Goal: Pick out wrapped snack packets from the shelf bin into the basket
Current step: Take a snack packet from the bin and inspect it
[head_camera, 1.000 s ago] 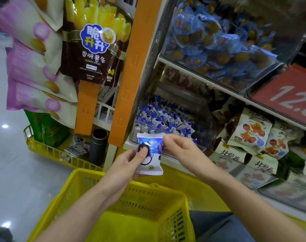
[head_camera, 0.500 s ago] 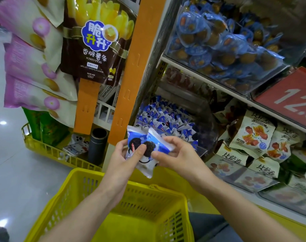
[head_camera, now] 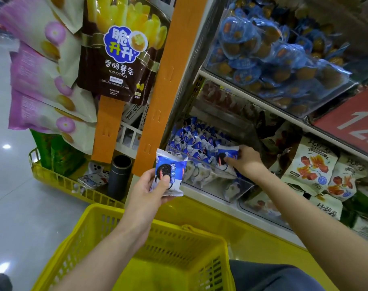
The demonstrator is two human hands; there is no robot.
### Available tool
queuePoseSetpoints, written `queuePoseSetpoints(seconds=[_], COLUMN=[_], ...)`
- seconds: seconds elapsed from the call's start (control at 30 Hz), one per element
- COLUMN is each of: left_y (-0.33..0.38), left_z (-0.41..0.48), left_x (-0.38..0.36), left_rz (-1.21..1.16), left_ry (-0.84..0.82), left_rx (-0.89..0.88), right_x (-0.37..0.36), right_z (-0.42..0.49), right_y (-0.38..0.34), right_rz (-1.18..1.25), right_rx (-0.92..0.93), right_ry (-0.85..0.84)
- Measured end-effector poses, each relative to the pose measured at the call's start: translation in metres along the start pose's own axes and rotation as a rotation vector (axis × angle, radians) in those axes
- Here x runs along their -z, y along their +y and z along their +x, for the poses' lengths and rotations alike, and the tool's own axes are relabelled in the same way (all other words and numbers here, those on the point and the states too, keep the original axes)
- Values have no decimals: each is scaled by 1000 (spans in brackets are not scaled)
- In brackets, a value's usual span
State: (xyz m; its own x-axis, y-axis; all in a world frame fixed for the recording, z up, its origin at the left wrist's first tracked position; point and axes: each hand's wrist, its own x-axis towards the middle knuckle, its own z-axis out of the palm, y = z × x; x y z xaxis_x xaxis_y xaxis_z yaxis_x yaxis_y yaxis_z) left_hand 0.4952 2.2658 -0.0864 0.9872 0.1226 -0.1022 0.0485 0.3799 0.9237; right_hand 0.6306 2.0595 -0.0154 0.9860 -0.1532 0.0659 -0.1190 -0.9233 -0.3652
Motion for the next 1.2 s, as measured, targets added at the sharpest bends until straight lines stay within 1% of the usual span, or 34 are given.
queuePoseSetpoints(seconds=[0.13,0.17,0.33,0.43,0.47,0.53,0.63,0.67,0.73,0.8,0.87,0.9,0.97,1.03,1.07,1.1,1.13,1.2], left_y=[-1,-1,-5,-7,-7,-7,-7,-8,-8,-9,-8,-8,-8,-8,-8,-8,-8,-10], left_z=[3,4,8,10,10,9,9,10,10,10,8,7,3,-2,-5,-8,-10,-15], left_x=[2,2,0,0,0,0,2,3,4,6,7,8,8,7,7,6,6,6], left_rz=[49,62,101,110,110,109,125,136,150,155,155,149,119,68,48,40,43,71], left_ry=[13,14,-5,1,1,-5,-2,1,3,-1,-16,-26,-45,-70,-82,-97,-111,-127], left_rx=[-6,-7,-10,-9,-9,-12,-25,-28,-28,-28,-25,-21,-12,-10,-11,-13,-17,-27], right_x=[-3,-3,2,-1,-4,-12,-26,-29,-32,-30,-27,-26,-25,-21,-20,-19,-19,-25], right_z=[19,22,34,39,40,40,40,40,40,37,32,25,3,-33,-51,-70,-89,-117], right_y=[11,13,8,8,8,7,6,7,8,8,6,4,-5,-14,-18,-23,-26,-30], right_rz=[-213,-221,-105,-194,-197,-125,101,103,36,24,16,9,80,206,250,300,357,465], right_rx=[6,5,52,-5,-15,15,11,23,41,25,21,21,76,282,377,446,482,462], right_ry=[-218,-265,-492,-546,-545,-485,-348,-330,-348,-358,-327,-279,-100,114,157,130,44,-157])
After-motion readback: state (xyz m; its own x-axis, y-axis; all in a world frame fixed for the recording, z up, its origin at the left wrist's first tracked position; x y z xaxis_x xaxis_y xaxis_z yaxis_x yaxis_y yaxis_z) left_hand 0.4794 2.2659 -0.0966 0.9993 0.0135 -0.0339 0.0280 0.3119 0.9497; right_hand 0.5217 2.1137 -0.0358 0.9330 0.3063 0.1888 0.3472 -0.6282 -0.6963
